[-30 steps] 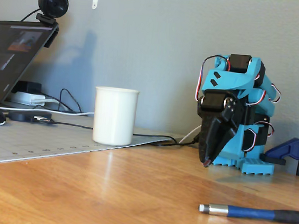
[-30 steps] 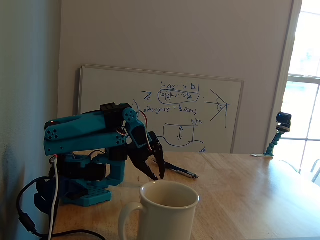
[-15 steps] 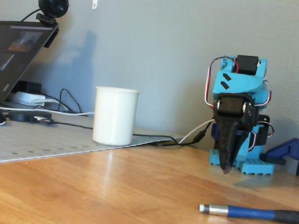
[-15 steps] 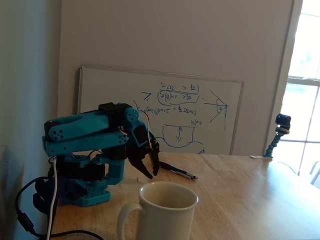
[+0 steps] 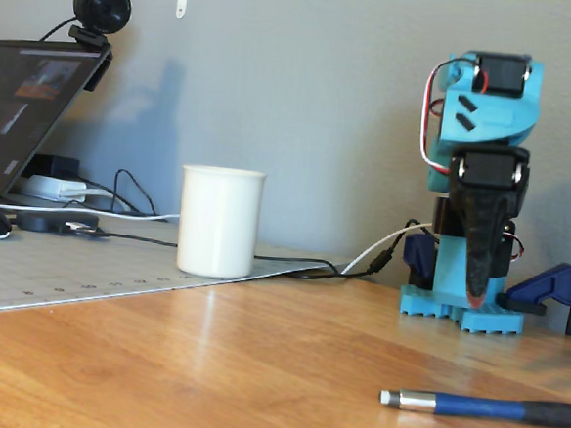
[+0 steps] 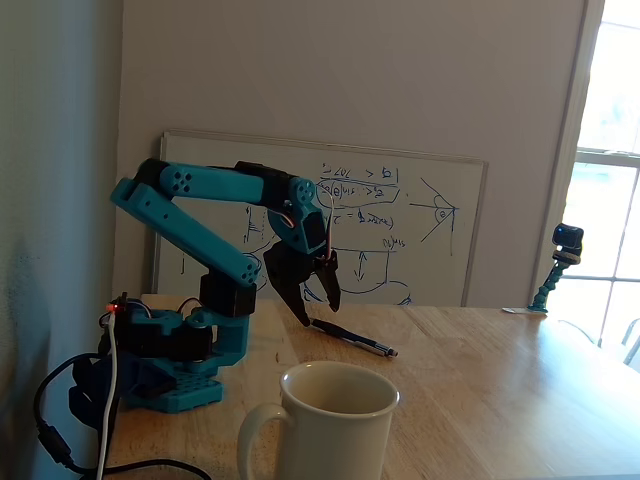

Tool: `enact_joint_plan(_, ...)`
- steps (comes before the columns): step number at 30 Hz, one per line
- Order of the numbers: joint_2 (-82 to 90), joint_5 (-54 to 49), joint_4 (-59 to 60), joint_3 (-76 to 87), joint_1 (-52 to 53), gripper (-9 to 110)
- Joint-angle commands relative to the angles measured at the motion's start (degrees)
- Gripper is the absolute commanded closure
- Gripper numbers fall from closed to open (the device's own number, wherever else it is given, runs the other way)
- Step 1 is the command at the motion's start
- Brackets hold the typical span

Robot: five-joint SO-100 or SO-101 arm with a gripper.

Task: Grasp a pen and put it in a mug.

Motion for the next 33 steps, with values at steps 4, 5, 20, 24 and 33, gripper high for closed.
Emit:
enact_joint_plan(4,-19.5,-0.1,-0.9,-20.0,-4.4,79)
enact_joint_plan(5,-22.1,-0.1,-0.9,-22.3,-4.9,79)
enact_joint_plan(20,-45.7,-0.1,-0.8,-39.9,-7.2,79)
enact_joint_plan(24,-47.5,-0.1,-0.9,-40.0,-7.0,79)
enact_joint_plan(33,-50.4,-0.1,-1.7,-40.0,-7.1,79)
